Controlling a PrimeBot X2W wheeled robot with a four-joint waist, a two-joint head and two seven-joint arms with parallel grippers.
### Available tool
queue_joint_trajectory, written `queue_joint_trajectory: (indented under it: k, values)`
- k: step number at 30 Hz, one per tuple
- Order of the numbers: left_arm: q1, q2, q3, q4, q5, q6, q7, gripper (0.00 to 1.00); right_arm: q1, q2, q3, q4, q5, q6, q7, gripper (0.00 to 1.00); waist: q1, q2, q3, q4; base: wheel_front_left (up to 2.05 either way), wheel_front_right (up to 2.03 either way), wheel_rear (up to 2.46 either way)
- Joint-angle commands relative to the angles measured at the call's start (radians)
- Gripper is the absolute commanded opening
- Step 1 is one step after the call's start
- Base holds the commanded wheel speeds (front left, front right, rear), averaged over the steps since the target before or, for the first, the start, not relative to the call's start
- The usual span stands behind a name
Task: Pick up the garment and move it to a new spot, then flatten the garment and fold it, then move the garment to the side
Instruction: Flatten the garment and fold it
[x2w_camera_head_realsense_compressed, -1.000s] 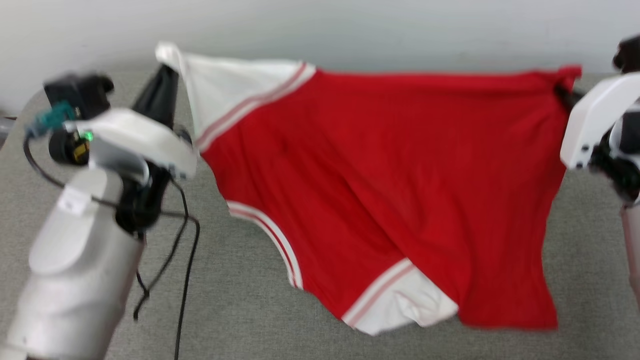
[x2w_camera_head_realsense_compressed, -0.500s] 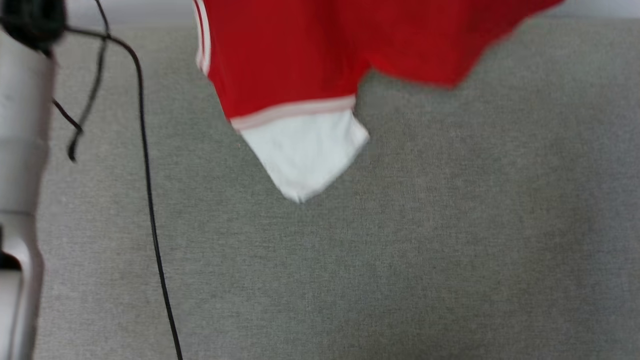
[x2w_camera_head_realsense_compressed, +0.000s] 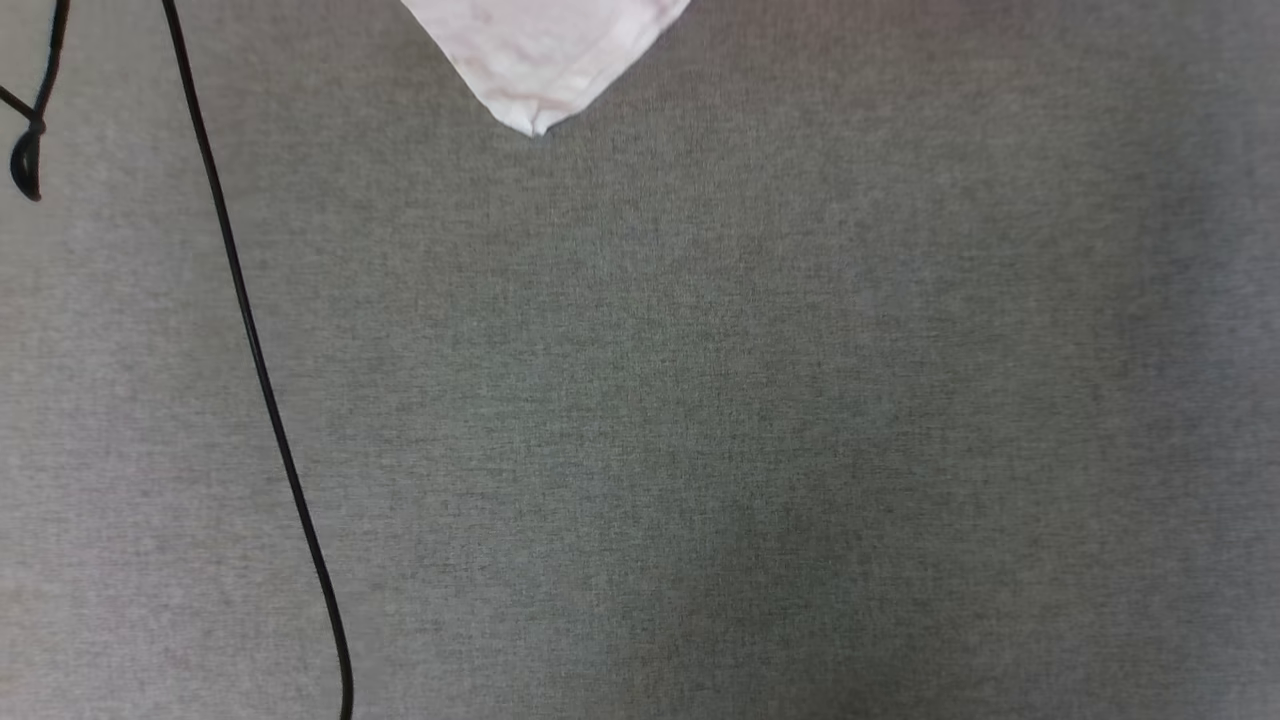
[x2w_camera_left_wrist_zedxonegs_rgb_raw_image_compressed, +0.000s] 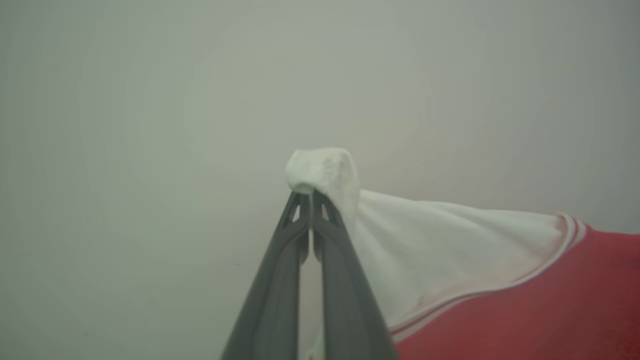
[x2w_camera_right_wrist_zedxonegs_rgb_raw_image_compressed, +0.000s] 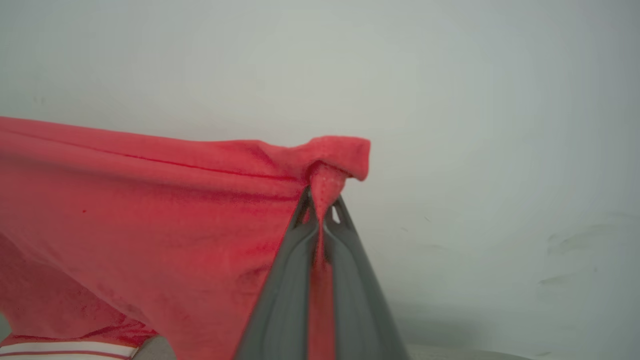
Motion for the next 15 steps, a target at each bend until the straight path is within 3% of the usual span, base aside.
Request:
queue_joint_trajectory:
  k: [1,8,15]
  values:
    - [-0.007,-0.004,-0.001,0.024,-0.010,-0.009,-0.007,0.00,-0.020,0.004,0.005,0.031,-0.001,-0.002,-0.017,0.00,-0.0002,0.0000,0.053,0.001,0.00,0.00,0.00]
    - [0.055,-0.036,-0.009,0.114,-0.064,-0.034,-0.013,0.00,-0.007,0.009,0.046,0.164,0.037,-0.002,-0.069,0.00,-0.0002,0.0000,0.090,0.015,0.00,0.00,0.00]
    - [0.199,-0.069,-0.054,0.133,-0.146,-0.040,0.007,0.00,0.107,-0.001,0.112,0.259,0.090,-0.002,-0.108,0.00,-0.0002,0.0000,0.051,0.033,0.00,0.00,0.00]
